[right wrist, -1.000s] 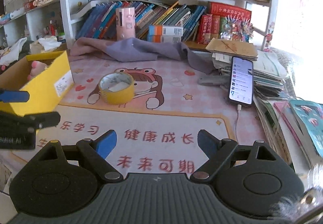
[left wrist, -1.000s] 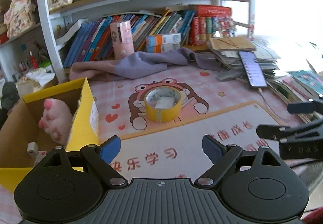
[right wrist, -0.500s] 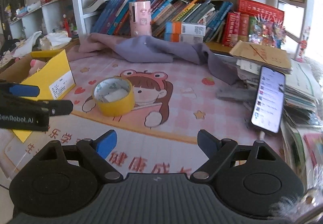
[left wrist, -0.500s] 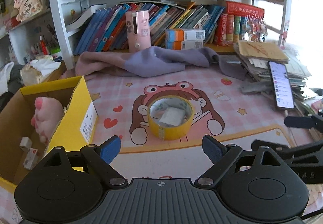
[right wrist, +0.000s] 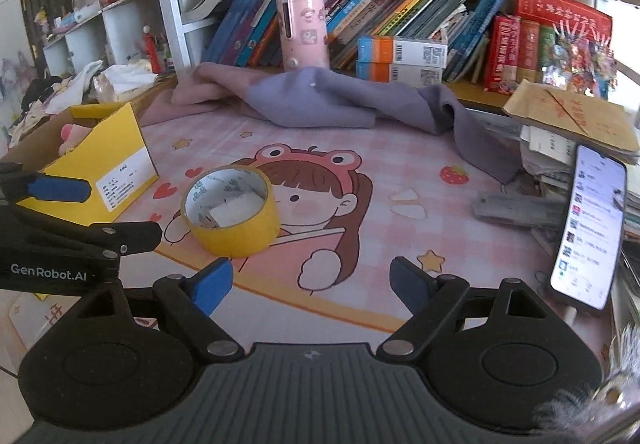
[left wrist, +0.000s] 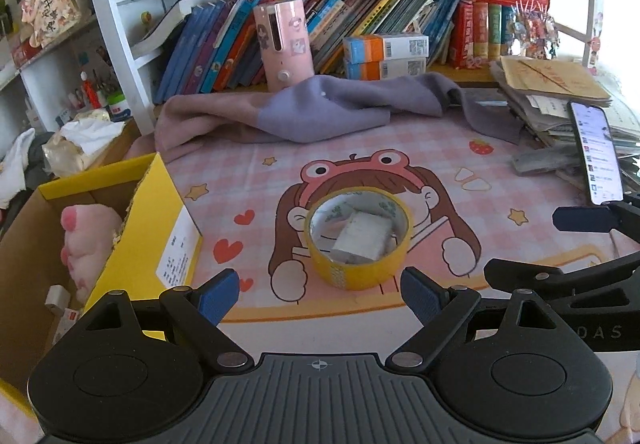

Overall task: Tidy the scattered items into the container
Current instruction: 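Lower the left tool into the tape roll's hole and close on its rim, then lift the tape roll with the left tool while the right tool grasps the white charger block, then carry the tape roll and charger block over the yellow box with both tools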

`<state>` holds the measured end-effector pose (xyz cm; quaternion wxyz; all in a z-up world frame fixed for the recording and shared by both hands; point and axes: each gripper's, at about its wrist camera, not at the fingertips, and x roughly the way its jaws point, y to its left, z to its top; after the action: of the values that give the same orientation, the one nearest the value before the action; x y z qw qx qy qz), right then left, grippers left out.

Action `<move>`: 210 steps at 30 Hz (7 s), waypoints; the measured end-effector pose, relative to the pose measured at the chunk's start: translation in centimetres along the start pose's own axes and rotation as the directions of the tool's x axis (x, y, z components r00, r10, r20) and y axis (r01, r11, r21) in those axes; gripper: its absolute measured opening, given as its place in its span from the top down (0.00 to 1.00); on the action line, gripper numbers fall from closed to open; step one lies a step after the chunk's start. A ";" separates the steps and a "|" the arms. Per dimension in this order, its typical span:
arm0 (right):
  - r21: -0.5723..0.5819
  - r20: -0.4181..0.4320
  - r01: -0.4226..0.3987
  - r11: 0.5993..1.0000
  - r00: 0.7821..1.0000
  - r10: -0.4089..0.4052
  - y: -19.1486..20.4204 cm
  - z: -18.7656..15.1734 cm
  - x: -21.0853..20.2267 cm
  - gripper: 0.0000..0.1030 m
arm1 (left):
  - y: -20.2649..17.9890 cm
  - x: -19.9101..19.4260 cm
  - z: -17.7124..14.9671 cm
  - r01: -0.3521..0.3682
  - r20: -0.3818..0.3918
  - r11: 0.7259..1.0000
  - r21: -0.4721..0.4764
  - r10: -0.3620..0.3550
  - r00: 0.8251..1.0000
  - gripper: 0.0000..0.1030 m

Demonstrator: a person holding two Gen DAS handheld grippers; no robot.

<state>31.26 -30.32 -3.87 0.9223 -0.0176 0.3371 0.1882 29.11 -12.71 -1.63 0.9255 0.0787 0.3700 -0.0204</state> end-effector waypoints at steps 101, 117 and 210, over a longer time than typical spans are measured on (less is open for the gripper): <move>-0.195 -0.032 -0.217 0.956 0.976 0.215 5.8 2.0 13.0 0.17 | 10.7 -1.7 4.1 0.044 -0.084 0.881 -0.471 -0.095 0.992 0.93; -0.227 -0.022 -0.155 0.961 0.988 0.154 8.3 3.0 15.8 0.47 | 12.7 -2.7 2.7 0.032 -0.090 0.862 -0.507 -0.090 0.992 0.93; -0.148 0.116 0.092 0.985 0.990 -0.075 31.0 -5.4 -14.2 0.47 | 29.1 -18.8 -14.8 0.432 0.195 0.796 -0.424 -0.385 0.902 0.93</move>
<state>6.85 -7.16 3.76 0.9424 -0.0922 0.2693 0.1755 8.17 18.01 4.55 0.9083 -0.2241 0.3260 -0.1358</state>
